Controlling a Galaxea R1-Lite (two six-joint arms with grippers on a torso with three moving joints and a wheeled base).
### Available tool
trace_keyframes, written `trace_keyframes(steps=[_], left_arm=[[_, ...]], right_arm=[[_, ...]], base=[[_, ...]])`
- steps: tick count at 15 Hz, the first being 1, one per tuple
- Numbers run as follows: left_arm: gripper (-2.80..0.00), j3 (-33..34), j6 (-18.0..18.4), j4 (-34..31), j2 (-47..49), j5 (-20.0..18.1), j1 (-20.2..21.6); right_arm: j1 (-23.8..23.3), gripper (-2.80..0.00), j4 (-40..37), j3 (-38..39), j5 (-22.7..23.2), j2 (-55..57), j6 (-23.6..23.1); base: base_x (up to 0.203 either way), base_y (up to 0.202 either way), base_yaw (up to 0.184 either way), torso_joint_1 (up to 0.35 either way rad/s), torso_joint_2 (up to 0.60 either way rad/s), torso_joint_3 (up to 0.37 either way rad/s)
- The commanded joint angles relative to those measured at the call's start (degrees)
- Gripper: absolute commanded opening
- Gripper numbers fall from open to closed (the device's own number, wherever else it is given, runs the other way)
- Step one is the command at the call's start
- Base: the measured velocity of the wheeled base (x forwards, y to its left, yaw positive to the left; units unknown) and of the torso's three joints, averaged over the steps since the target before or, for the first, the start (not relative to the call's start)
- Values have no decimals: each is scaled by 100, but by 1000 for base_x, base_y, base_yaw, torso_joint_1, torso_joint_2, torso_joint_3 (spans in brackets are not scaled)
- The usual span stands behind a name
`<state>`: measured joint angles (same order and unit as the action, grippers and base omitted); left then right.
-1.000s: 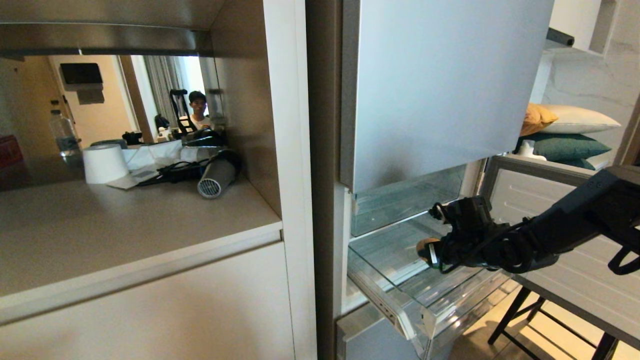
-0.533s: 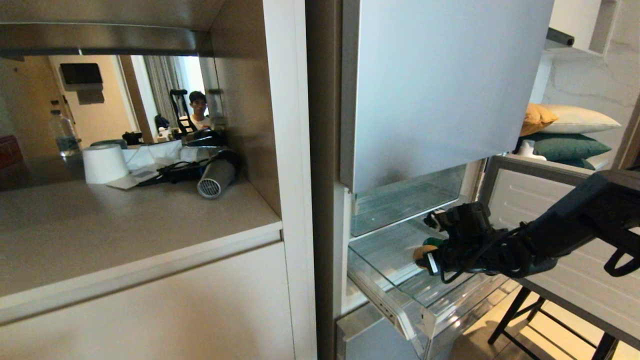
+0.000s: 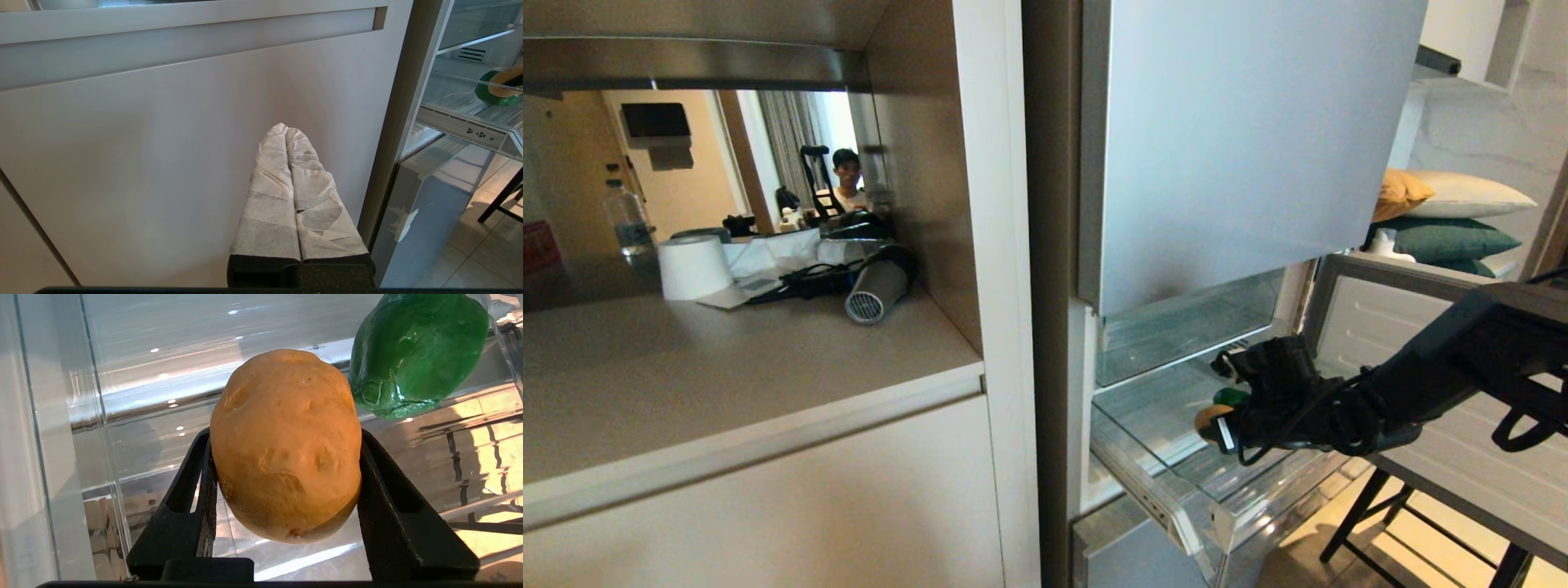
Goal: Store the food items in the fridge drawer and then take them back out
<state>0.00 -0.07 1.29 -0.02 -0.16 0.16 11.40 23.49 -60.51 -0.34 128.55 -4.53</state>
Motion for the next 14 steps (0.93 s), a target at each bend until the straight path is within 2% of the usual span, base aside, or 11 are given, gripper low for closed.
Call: trace_keyframes(steps=[1, 4, 5, 14], left_arm=[[-280, 62, -1, 3, 2, -2, 2], [-280, 62, -1, 3, 2, -2, 2], [-280, 62, -1, 3, 2, -2, 2], [-280, 62, -1, 3, 2, -2, 2]], right_arm=[[3, -280, 15, -55, -1, 98, -4], [3, -280, 15, -84, -1, 135, -4], [3, 0, 15, -87, -1, 135, 14], [29, 0, 15, -84, -10, 74, 31]], base=[[0, 0, 0, 0, 0, 0], [0, 0, 0, 0, 0, 0], [0, 0, 0, 0, 0, 0], [0, 0, 0, 0, 0, 0]])
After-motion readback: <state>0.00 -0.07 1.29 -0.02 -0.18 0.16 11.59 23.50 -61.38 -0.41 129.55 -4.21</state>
